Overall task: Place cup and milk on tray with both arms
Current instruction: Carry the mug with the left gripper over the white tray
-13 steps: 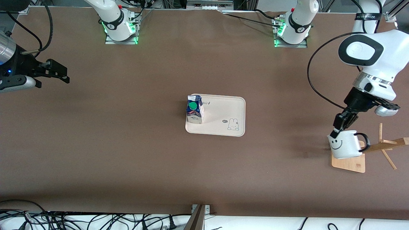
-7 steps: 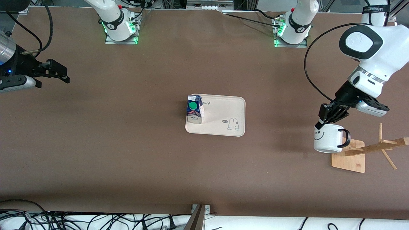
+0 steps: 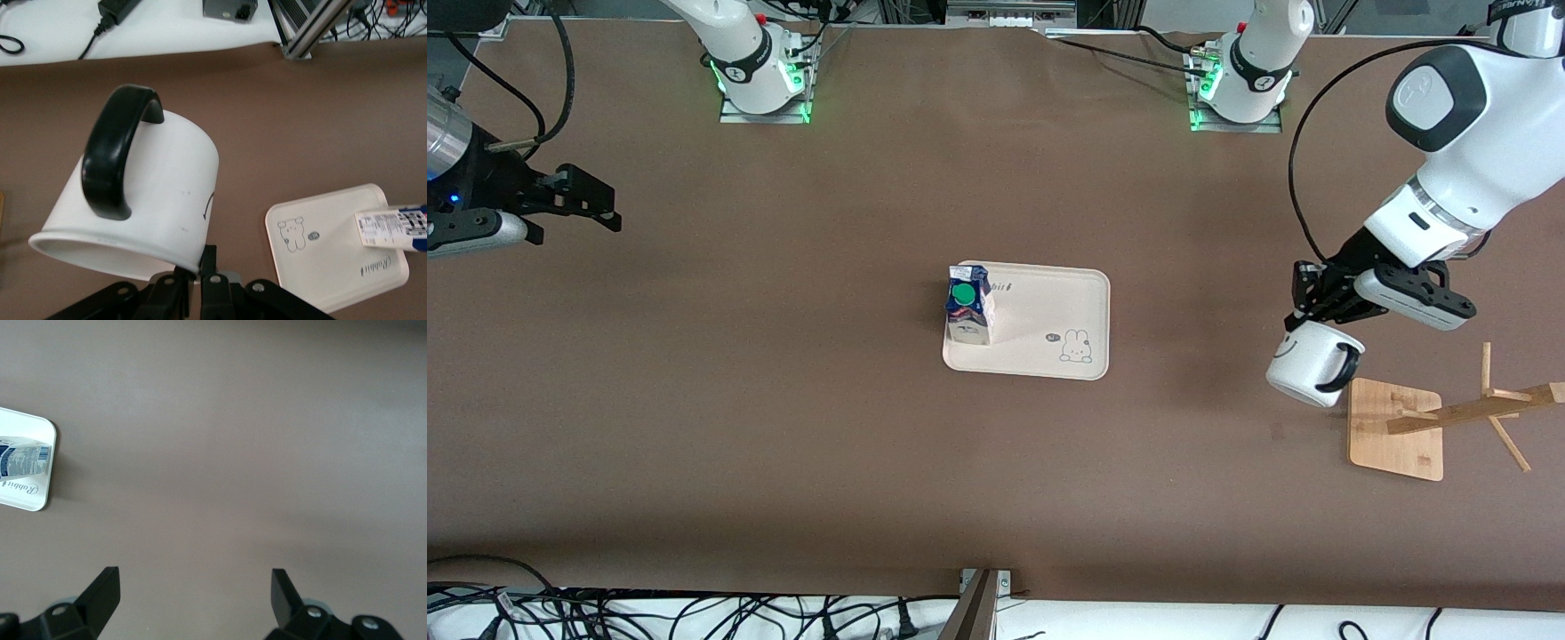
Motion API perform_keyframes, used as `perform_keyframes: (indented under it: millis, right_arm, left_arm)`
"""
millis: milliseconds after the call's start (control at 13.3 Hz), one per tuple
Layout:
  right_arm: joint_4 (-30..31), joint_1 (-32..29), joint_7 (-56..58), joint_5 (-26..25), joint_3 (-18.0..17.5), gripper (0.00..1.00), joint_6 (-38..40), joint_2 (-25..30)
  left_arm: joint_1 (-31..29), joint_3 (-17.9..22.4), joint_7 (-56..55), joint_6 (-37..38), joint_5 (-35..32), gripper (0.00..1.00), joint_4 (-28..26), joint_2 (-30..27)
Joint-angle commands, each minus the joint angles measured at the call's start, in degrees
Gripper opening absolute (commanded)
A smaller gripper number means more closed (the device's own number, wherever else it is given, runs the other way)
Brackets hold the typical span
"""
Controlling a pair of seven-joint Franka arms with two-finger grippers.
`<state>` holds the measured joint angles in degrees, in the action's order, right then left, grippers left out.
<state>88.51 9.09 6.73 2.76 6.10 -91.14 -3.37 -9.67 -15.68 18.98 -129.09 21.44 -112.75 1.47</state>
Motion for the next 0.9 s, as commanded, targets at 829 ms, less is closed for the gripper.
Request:
perform_keyframes:
  millis: [829]
  right_arm:
    - [-0.7, -0.13, -0.58, 1.11, 0.05, 1.0, 0.87, -0.15]
  left_arm:
    - [18.44, -3.31, -25.5, 22.63, -17.22, 0.0, 20.16, 19.86]
